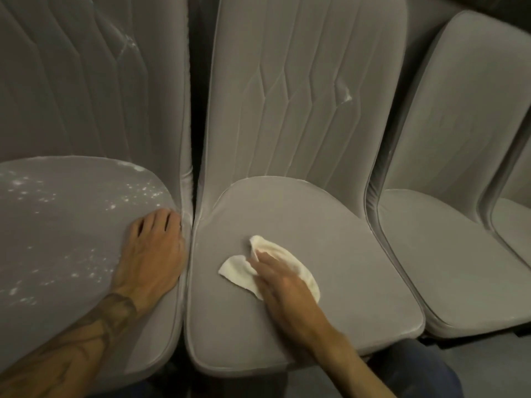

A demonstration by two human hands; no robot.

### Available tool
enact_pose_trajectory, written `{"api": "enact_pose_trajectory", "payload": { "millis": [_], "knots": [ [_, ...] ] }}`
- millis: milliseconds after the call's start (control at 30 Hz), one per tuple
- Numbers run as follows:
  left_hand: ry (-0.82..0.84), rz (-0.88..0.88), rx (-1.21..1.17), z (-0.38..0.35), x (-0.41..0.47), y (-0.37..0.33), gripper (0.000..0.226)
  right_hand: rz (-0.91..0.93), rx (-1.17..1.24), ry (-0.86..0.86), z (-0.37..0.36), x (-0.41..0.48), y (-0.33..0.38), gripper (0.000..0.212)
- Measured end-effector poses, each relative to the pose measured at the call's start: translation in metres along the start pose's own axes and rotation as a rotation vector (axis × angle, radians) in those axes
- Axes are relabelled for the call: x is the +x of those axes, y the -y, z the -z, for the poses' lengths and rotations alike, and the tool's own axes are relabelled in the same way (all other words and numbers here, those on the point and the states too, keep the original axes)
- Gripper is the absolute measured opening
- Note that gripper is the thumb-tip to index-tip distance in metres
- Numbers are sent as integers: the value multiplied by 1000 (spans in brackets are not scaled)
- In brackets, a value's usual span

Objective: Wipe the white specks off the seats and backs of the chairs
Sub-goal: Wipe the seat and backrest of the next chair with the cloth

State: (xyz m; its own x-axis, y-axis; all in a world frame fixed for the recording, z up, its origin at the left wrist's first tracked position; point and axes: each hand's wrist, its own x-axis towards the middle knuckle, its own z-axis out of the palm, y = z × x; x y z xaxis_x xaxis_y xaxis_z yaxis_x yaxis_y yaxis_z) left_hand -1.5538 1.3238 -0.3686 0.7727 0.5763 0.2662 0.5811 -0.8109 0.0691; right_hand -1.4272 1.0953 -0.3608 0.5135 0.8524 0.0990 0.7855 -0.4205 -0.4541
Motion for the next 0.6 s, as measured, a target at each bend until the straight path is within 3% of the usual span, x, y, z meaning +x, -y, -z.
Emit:
{"api": "enact_pose_trajectory", "payload": {
  "millis": [67, 167, 267, 333, 467, 600],
  "knots": [
    [14, 4, -7, 2, 0, -1, 33, 28, -47, -51, 19, 1, -22, 42],
    [9, 1, 1, 2, 0, -1, 33, -188, -131, -145, 54, 7, -64, 44],
    [9, -2, 4, 1, 0, 0, 33, -338, -104, -174, 50, 9, -62, 41],
    [-1, -2, 2, -2, 1, 0, 33, -292, -69, -142, 26, 3, -30, 41],
    [-22, 3, 8, -6, 2, 2, 27, -3, 10, -59, 3, -29, 10, 41],
    [-28, 2, 4, -9, 2, 4, 28, -183, -82, -148, 41, -28, -31, 42]
  ]
}}
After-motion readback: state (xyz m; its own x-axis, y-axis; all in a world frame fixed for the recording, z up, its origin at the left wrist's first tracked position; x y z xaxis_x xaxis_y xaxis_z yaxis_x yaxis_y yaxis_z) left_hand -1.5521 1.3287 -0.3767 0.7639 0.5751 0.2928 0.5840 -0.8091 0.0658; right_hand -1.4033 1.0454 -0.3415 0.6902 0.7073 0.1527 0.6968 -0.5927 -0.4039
